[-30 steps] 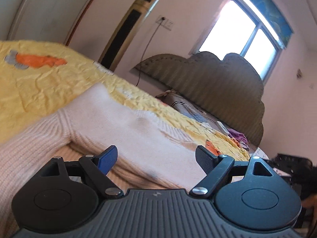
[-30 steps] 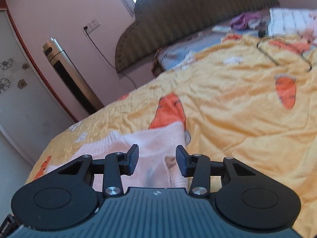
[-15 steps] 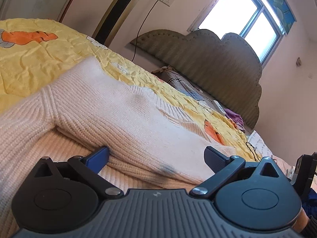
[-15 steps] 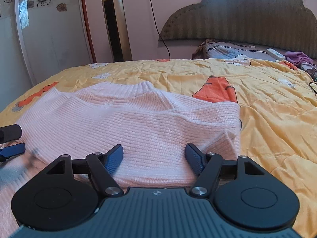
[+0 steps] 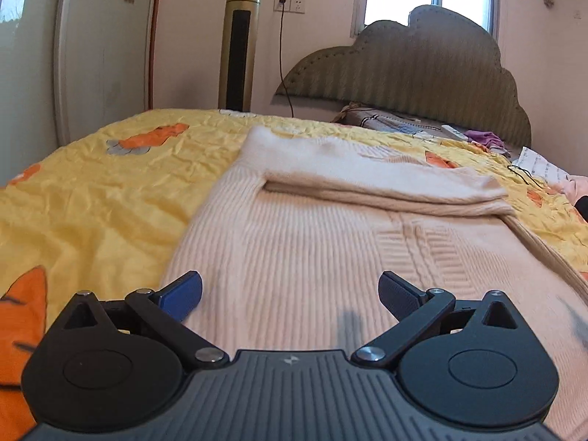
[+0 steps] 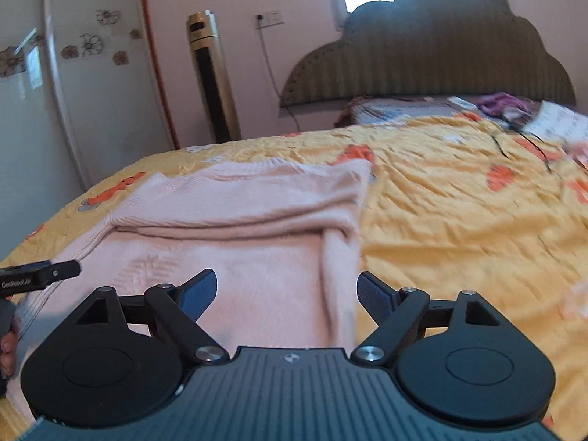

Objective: Fold small clothes

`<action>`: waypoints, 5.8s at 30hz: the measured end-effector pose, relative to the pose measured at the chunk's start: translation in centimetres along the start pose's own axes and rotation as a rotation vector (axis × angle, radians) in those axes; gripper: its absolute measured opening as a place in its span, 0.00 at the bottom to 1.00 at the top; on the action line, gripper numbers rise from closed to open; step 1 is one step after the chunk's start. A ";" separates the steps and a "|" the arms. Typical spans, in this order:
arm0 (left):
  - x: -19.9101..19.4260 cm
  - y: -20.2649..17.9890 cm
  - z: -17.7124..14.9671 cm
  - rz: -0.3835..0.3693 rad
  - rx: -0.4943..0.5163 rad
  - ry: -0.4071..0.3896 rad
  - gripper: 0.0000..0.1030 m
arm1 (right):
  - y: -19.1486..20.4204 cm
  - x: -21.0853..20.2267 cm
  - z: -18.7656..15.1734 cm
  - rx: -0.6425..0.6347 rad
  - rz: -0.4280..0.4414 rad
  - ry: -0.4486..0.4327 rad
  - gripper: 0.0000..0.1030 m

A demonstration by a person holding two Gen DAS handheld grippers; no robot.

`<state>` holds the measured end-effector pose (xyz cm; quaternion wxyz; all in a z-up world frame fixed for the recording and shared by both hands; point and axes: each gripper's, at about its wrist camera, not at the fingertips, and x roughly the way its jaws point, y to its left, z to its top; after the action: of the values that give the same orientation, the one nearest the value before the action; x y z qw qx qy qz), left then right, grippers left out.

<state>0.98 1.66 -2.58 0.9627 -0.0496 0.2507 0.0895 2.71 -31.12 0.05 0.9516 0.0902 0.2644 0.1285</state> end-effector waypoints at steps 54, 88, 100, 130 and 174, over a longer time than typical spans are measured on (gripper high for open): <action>-4.9 4.9 -1.8 0.061 0.081 0.159 0.21 | -1.2 -4.0 -6.0 0.245 0.176 0.239 0.65; -6.5 5.0 -1.0 -0.077 0.058 0.181 0.14 | -2.6 -4.9 -7.4 0.351 0.284 0.332 0.13; -4.4 9.2 8.6 -0.303 -0.279 0.038 0.14 | -4.8 -5.1 1.7 0.518 0.540 0.024 0.14; 21.9 5.8 22.1 -0.218 -0.209 -0.042 0.82 | -11.9 24.6 14.8 0.567 0.266 0.033 0.57; 11.8 6.7 10.7 -0.077 -0.479 0.034 0.53 | -11.5 10.4 2.7 0.728 0.330 0.097 0.70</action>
<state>14.89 11.42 0.61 0.9218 -0.2874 0.2363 0.1090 14.99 -39.35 -5.39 0.8106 0.4564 0.3190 0.1815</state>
